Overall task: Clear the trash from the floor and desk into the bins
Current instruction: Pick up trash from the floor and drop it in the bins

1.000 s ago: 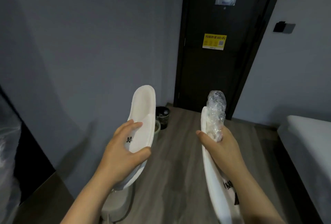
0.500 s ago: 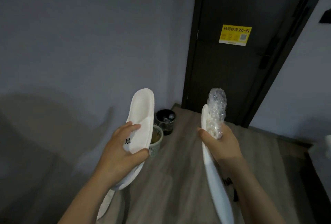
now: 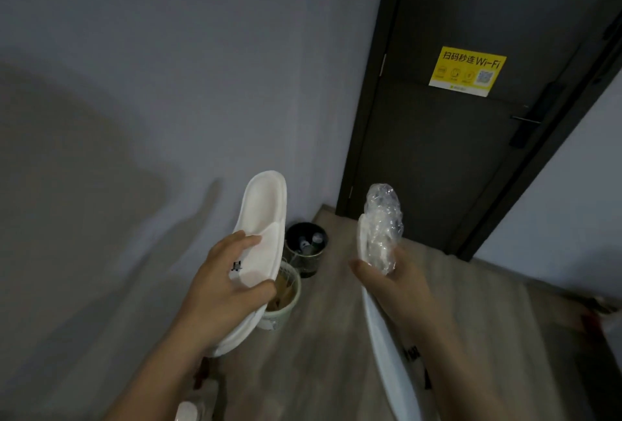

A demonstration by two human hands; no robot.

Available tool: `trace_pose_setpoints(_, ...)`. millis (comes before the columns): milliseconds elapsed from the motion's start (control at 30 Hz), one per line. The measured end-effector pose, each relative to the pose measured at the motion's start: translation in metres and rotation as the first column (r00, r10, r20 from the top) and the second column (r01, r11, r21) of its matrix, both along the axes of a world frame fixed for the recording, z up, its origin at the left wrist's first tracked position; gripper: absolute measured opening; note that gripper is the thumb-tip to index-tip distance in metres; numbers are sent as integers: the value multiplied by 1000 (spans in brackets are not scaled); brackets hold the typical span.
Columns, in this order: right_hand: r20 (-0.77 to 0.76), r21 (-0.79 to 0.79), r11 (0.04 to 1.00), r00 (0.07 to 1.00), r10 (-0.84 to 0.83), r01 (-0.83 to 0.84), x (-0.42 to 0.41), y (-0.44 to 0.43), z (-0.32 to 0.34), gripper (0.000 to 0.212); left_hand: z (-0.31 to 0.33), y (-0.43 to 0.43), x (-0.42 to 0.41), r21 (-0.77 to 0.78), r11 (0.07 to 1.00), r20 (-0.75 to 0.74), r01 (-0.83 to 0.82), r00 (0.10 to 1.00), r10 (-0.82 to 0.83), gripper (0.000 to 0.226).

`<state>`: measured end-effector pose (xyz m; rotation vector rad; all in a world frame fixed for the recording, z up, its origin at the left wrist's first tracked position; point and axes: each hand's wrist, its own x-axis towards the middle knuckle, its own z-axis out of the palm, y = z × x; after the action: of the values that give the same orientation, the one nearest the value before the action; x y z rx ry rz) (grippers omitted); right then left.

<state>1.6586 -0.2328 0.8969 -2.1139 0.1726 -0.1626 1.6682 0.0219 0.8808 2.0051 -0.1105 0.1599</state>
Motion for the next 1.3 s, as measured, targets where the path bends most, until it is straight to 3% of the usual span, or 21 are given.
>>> trace_pose_setpoints(300,-45,-62,998,999,-17,15,111,14,-25,38,-20,9,109,8,1000,-60,1,998,-1,73)
trace_pose_setpoints(500,-89,-28,998,995,53,-56,196,-1,-52,59,-42,2,176,67,998,-150,-22,988,32,71)
trace_pose_setpoints(800,-239,45,995,967,93,-84,348,-59,-102,62,-80,-44,293,199,979,-278,-44,956,100,69)
trace_pose_setpoints(867,-272,68,993,956,107,-92,378,-72,-113,75,-91,-55,316,247,968,-305,-39,945,116,70)
trace_pose_setpoints(1000,-301,14,988,941,152,-155,422,-87,-139,69,-120,-66,347,292,956,-397,-30,906,149,68)
trace_pose_setpoints(1167,-388,-14,987,910,144,-162,456,-89,-178,32,-170,-63,375,380,924,-546,48,818,182,75)
trace_pose_setpoints(1300,-471,-8,982,866,165,-191,473,-83,-218,64,-221,-51,396,399,900,-671,173,725,157,77)
